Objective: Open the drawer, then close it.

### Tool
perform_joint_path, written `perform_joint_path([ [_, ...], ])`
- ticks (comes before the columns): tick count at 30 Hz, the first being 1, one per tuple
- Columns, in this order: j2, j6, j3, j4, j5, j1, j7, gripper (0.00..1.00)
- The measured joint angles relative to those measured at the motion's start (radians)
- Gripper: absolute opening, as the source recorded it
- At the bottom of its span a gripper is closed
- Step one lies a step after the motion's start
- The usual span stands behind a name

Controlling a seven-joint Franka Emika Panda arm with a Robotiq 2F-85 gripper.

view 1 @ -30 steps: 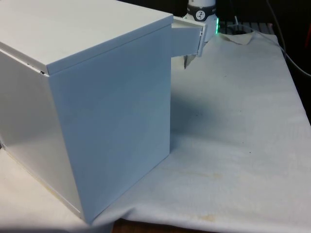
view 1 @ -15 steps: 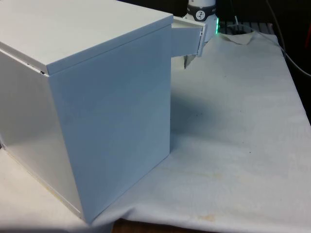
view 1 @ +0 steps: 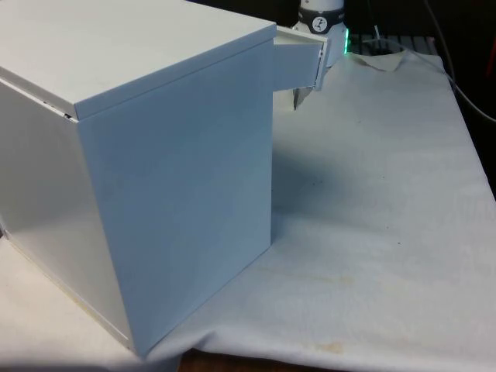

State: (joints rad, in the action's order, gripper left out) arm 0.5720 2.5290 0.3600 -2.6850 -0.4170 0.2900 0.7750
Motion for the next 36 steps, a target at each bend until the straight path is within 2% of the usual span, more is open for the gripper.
perform_joint_path([
  [14,-0.006,0.001,-0.009,0.002,0.001,0.006,-0.008,1.00],
  [36,-0.013,0.001,-0.046,-0.003,0.001,0.013,-0.051,1.00],
])
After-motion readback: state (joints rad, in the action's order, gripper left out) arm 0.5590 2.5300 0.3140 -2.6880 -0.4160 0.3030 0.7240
